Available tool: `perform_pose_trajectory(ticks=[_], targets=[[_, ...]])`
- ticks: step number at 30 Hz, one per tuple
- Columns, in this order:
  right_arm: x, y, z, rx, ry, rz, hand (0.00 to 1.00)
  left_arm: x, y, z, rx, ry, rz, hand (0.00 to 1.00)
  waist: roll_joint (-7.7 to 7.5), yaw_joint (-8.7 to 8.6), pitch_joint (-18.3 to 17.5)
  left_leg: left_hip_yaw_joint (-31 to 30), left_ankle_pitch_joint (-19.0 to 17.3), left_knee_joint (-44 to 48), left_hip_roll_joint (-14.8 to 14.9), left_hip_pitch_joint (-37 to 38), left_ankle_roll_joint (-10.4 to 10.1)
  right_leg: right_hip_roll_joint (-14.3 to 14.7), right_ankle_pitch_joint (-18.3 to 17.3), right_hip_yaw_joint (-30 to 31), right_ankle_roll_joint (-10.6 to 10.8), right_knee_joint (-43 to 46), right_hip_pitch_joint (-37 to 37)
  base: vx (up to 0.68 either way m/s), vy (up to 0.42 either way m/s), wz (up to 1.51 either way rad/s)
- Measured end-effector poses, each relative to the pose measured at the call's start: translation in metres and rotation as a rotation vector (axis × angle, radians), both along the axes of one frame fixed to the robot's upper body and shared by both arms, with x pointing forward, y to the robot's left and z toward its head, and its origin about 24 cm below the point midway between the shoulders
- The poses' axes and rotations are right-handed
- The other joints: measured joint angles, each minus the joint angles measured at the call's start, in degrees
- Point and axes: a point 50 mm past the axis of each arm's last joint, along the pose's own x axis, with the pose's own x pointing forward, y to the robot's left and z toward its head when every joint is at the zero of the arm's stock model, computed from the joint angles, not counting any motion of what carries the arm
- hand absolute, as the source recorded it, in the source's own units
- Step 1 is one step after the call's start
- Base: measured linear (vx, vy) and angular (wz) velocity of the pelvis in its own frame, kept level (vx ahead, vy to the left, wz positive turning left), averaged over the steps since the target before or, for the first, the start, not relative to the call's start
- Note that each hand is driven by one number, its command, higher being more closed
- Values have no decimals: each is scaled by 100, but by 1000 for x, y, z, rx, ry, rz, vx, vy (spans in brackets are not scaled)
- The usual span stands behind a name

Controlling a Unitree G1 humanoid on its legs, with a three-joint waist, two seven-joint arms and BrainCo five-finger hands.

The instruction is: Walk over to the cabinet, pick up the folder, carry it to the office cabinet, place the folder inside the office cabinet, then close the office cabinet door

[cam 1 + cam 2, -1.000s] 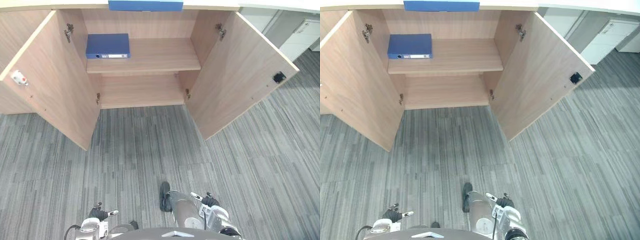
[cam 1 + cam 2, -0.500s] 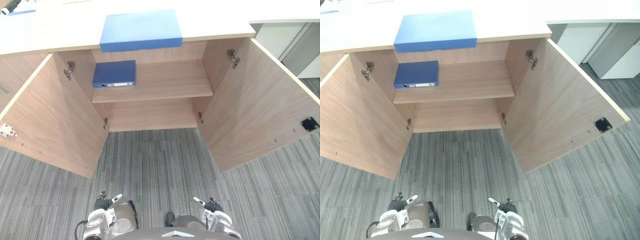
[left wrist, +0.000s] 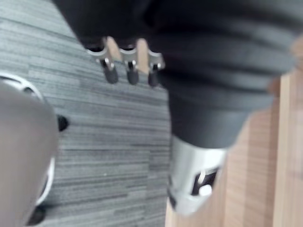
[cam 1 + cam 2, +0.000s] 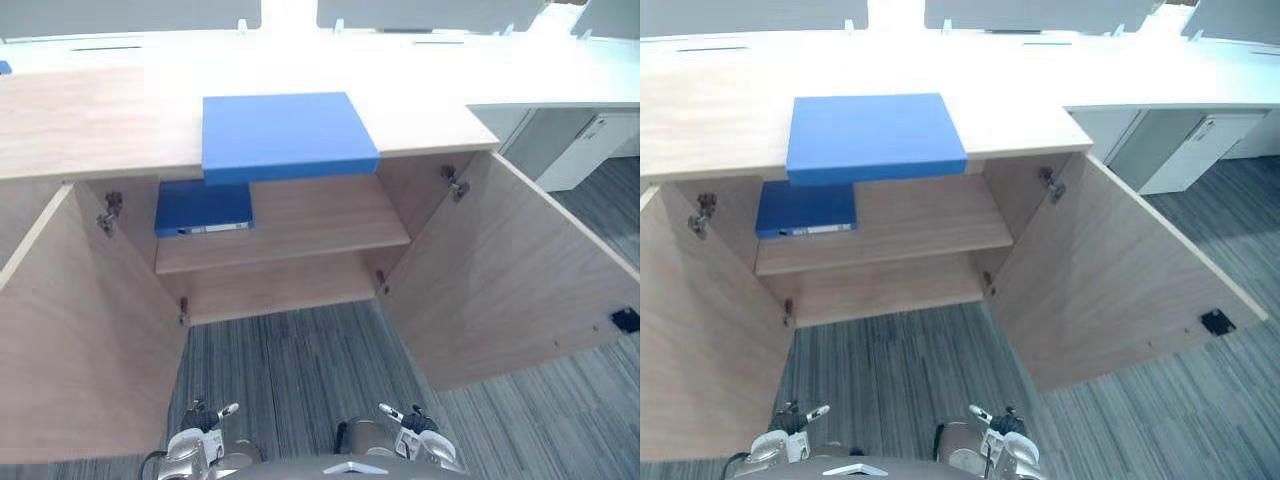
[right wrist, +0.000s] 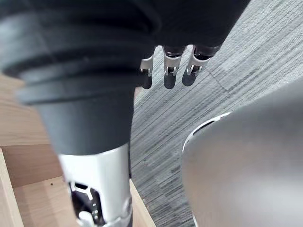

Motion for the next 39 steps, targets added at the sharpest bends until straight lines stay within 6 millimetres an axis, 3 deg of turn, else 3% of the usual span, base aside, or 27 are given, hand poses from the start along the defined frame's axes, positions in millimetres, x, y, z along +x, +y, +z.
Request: perform_pose_trajectory(ticks=[1, 2, 3, 4, 5, 7, 8, 10, 12, 14, 16, 17, 18, 21, 24, 29, 33, 39], targets=[[1, -1, 1, -2, -5, 0, 0, 0, 0, 0, -1, 1, 0, 0, 8, -22, 3, -43, -4, -40, 2, 37, -52, 56, 86, 24, -34, -379, -34, 344, -137, 32], [1, 0, 0, -2, -4, 0, 0, 0, -1, 0, -3, 3, 0, 0, 9, -55, 0, -139, -33, -104, -10, 109, -193, 133, 440, 66, -90, -1170, -15, 379, -187, 42], [-2, 0, 0, 1, 3, -5, 0, -1, 0, 0, -2, 3, 6, 0, -37, -52, -27, -257, -118, -119, -55, 195, -334, 157, 1080, 182, -158, -1794, 74, 351, -189, 48], [-3, 1, -1, 7, 7, -11, 0, -2, 0, -1, -5, 6, 13, 0, -90, -60, -59, -340, -165, -120, -57, 246, -407, 168, 1439, 173, -216, -1763, 148, 359, -221, 55], [-2, -6, 0, -10, 4, -10, 0, -7, -11, -4, -38, 24, 27, 0, 203, -71, -110, -458, -198, -127, 138, 334, -459, 256, 1214, -14, -234, -1624, 259, 356, -225, 61], [-5, -16, 1, -34, 12, -9, 0, -5, -25, -4, -76, 8, 44, 0, 442, -98, -170, -682, -291, 484, 427, 177, -595, 363, 838, -365, -352, -1585, 540, 369, -246, 77], [-5, -16, 1, -36, 15, -8, 0, -3, -25, -3, -79, 0, 48, 0, 454, -106, -168, -750, -310, 964, 521, -20, -618, 371, 757, -447, -367, -1601, 650, 284, -245, 67], [-7, -16, 0, -40, 24, 14, 0, 2, -22, -1, -73, -19, 60, 0, 446, -28, -162, -866, -329, 2886, 905, -786, -689, 476, 575, -611, -457, -1668, 1030, 242, -215, 28], [-8, -14, -1, -37, 34, 25, 0, 4, -22, 1, -69, -36, 61, 0, 420, 44, -164, -694, -353, 3427, 1101, -1077, -664, 536, 502, -651, -494, -1747, 1276, 222, -122, -11], [-8, -14, -1, -36, 34, 23, 0, 7, -23, 2, -72, -45, 56, 0, 414, 43, -168, -495, -374, 3059, 1107, -1229, -628, 542, 503, -620, -490, -1910, 1443, 195, -39, -12], [-7, -14, 0, -35, 31, 23, 0, 10, -26, 2, -73, -49, 47, 0, 406, 46, -171, -388, -324, 2038, 993, -1221, -605, 490, 483, -584, -452, -1947, 1530, 159, 56, -8], [-7, -14, 0, -35, 32, 23, 0, 11, -27, 2, -73, -49, 42, 0, 398, 48, -173, -386, -245, 1722, 938, -1219, -581, 463, 464, -583, -419, -1918, 1530, 165, 121, 1], [-7, -14, 0, -36, 32, 22, 0, 12, -30, 2, -80, -50, 39, 0, 404, 46, -181, -395, 93, 1158, 830, -1116, -593, 437, 415, -559, -335, -1839, 1525, 162, 173, 0], [-10, 0, -4, 2, 40, 19, 0, 13, -21, 3, -57, -54, 38, 0, 96, 76, -225, -242, 247, 703, 490, -818, -512, 224, 470, -271, -157, -1981, 1586, 106, 152, -4], [-18, 3, -6, 16, 57, 0, 0, 10, -17, 2, -48, -42, 39, 0, 21, 66, -276, -156, 261, 487, 348, -549, -489, 134, 586, -212, -41, -2270, 1855, 45, 117, -10], [-24, 0, -7, 15, 68, -30, 0, 4, -18, 0, -52, -23, 36, 0, 16, 30, -375, -86, 549, -147, 147, -238, -416, 81, 767, -123, 11, -2583, 1968, -26, 43, -7], [-28, -6, -8, 9, 78, -57, 0, -1, -20, -3, -48, 3, 2, 0, 141, 32, -375, -124, 949, -842, -2, 20, -348, 110, 946, -132, 5, -2835, 2031, -73, 0, 3], [-31, -10, -9, 6, 95, -69, 0, -6, -12, -2, -21, 9, -10, 0, 135, 27, -389, -413, 1314, -1491, -141, 283, -233, 134, 1011, -222, 42, -3013, 2123, -79, -7, 10]])
